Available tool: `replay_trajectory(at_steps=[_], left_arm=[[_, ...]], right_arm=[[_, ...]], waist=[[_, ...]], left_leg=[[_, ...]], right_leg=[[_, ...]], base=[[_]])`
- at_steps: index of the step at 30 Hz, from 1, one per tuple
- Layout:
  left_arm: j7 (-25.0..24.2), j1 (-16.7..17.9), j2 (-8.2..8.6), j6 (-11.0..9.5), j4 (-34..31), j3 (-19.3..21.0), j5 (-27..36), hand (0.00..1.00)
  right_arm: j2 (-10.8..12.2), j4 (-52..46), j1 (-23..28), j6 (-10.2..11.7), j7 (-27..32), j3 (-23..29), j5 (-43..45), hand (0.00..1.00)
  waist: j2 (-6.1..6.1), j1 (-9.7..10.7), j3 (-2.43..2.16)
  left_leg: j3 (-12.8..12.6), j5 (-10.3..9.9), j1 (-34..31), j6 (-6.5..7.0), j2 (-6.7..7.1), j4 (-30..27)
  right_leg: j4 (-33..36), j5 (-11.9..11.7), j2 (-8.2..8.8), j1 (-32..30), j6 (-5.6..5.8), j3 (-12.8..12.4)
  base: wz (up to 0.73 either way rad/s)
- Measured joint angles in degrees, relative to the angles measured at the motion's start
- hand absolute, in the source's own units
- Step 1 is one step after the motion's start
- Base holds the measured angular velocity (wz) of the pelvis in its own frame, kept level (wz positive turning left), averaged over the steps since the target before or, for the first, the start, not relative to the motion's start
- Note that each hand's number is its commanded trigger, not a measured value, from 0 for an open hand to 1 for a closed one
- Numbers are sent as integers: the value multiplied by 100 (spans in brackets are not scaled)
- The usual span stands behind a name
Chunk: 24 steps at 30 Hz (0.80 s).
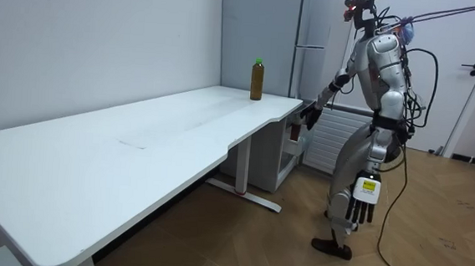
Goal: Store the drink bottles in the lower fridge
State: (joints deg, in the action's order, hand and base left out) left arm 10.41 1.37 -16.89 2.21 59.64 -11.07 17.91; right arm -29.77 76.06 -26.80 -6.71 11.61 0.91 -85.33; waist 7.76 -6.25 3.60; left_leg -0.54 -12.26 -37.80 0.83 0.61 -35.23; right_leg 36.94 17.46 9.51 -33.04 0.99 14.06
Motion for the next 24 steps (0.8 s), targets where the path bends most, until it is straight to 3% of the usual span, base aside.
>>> replay_trajectory(at_steps=[2,5,6,8,10,15,20,24], left_arm=[[-41,82,-6,1,15,79,-3,0],[-126,200,-37,38,55,148,-7,0],[-180,281,-37,38,54,176,-12,0],[-283,360,-27,43,70,213,-4,0],[-352,440,-2,41,76,307,-3,0],[-452,896,84,38,-145,639,45,0],[-490,1174,107,0,-231,875,1,0],[-487,1460,291,-42,-231,1104,-192,0]], right_arm=[[-1,18,232,-49,-150,54,43,0],[39,63,608,-44,-371,92,184,0],[89,57,831,-30,-483,91,203,0],[185,27,1130,-32,-603,103,293,0],[294,-57,1413,-33,-661,118,378,0],[549,-344,2151,-27,-763,377,497,0],[833,-506,2696,231,-979,385,595,0],[1150,-512,3059,292,-1063,386,903,0]], waist=[[3,7,-13],[22,-9,-78],[27,-38,-174],[13,-32,-274],[-29,-28,-280],[-192,123,-348],[-274,230,-319],[-325,287,-319]], left_leg=[[69,-15,218,-1,-16,116],[97,-14,658,1,-80,349],[96,-16,814,0,-122,426],[101,-16,1039,-1,-157,548],[76,-16,1343,-2,-182,667],[-33,-11,2013,-14,-187,1019],[-121,42,2548,-69,-184,1392],[-174,81,2948,-115,-192,1696]], right_leg=[[-206,-45,-72,294,26,45],[-667,-212,-202,833,44,114],[-877,-292,-274,1029,50,114],[-1155,-397,-347,1294,57,133],[-1417,-483,-404,1636,70,117],[-1843,-583,-450,2275,108,41],[-2051,-583,-462,2704,98,-2],[-2269,-592,-493,3032,71,-12]], base=[[10],[-3],[-10],[-7],[-8],[-10],[-5],[-4]])
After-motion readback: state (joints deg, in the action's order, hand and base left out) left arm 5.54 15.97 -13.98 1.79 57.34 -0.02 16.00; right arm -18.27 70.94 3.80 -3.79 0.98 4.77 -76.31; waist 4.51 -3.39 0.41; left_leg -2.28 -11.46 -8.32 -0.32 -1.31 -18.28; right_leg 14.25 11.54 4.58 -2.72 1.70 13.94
